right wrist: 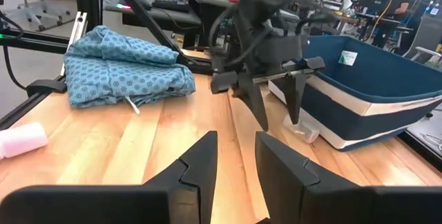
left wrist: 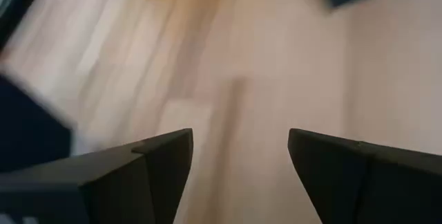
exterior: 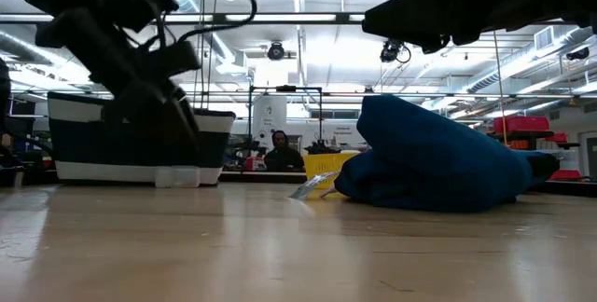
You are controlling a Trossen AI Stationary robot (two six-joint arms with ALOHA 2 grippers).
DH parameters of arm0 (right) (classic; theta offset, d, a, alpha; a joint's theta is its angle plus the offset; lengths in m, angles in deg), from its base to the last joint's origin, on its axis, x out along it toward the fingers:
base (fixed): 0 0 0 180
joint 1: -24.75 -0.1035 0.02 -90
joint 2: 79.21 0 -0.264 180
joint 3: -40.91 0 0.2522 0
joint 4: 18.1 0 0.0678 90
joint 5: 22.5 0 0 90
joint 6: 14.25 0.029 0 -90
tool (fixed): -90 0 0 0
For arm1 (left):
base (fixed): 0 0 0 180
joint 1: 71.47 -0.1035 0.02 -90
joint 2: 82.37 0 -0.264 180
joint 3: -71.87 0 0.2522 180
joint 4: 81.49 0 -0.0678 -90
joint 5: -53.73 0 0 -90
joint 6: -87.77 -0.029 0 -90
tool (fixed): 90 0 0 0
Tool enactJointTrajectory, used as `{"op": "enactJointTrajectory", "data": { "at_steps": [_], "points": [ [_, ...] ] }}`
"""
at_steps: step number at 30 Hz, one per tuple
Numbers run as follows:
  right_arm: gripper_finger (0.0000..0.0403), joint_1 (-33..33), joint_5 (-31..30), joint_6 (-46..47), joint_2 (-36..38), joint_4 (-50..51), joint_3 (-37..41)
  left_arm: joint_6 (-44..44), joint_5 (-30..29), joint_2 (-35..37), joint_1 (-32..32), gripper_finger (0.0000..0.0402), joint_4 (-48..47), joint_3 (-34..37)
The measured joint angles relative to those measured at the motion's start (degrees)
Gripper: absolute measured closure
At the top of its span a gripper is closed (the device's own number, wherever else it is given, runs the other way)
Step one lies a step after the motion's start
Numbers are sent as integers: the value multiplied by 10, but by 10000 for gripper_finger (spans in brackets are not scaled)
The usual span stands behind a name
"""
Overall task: Pick & place medical supplies in basket/bin
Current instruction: Put the top transparent pill bottle into the yellow bin
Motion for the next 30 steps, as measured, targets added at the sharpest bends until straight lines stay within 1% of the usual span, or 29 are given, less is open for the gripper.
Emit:
{"op": "enactJointTrajectory", "data": {
  "at_steps": [3, 6, 10, 12, 16, 20, 24, 30],
  "points": [
    [297, 0, 0, 0, 0, 0, 0, 4, -43, 0, -4, 156, -47, 0],
    [297, 0, 0, 0, 0, 0, 0, 4, -78, 0, -10, 156, -74, 0],
    [297, 1, 0, 0, 0, 0, 0, 17, -90, 0, -30, 156, -96, 0],
    [297, 1, 0, 0, 0, 0, 0, 27, -75, 0, -43, 156, -102, 0],
    [297, 1, 0, 0, 0, 0, 0, 56, -26, 0, -76, 156, -103, 0],
    [297, 1, 0, 0, 0, 0, 0, 78, -6, 1, -108, 156, -99, 0],
    [297, 1, 0, 0, 0, -1, 0, 94, 43, 1, -131, 156, -96, 0],
    [297, 1, 0, 0, 0, -1, 0, 105, 64, 1, -139, 159, -93, 0]
  ]
}}
